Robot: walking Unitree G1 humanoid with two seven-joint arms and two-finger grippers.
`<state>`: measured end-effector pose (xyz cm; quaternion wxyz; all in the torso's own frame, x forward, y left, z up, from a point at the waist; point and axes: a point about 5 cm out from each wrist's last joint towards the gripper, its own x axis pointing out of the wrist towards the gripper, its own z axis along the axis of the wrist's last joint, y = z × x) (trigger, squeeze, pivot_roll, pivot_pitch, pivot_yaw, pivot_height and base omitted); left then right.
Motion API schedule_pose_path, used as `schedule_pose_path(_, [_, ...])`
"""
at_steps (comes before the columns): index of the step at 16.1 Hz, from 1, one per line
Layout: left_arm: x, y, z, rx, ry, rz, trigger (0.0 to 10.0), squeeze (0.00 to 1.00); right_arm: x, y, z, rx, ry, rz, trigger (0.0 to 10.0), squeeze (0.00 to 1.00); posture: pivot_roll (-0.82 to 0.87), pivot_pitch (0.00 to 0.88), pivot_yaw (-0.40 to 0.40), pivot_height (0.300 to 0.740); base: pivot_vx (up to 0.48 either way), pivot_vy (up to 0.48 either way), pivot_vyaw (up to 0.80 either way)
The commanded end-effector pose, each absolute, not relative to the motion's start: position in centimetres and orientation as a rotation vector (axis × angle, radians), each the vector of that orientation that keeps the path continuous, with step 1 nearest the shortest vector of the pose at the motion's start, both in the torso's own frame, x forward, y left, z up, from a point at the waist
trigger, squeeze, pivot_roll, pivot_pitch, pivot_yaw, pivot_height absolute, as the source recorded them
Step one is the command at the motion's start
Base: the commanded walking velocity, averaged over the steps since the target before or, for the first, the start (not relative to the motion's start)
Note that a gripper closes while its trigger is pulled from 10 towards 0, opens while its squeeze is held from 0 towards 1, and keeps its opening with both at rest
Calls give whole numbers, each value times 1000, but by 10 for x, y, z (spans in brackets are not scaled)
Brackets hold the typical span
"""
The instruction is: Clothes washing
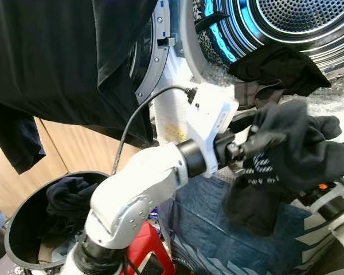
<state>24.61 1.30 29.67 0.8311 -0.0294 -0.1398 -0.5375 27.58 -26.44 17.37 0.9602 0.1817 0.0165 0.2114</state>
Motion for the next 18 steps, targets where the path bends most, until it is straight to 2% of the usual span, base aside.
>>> schedule_pose_path(1, [243, 21, 297, -33, -293, -1145, 10000, 1000, 274, -268, 192, 351, -34, 475, 0, 0, -39, 0, 54, 740, 0, 0, 0])
schedule_pose_path(5, [247, 53, 276, 86, -139, -1053, 10000, 1000, 257, -269, 196, 250, 35, 658, 0, 0, -32, 0, 53, 740, 0, 0, 0])
schedule_pose_path(11, [252, 57, 249, 234, 37, -1012, 10000, 1000, 266, -258, 211, 207, 15, 743, 0, 0, -20, 0, 41, 740, 0, 0, 0])
schedule_pose_path(15, [263, 82, 246, 306, 35, -930, 10000, 1000, 253, -265, 247, 46, 10, 861, 0, 0, -42, 0, 35, 740, 0, 0, 0])
schedule_pose_path(18, [264, 90, 245, 356, 20, -929, 10000, 1000, 250, -269, 269, -21, -19, 914, 0, 0, -63, 0, 35, 740, 0, 0, 0])
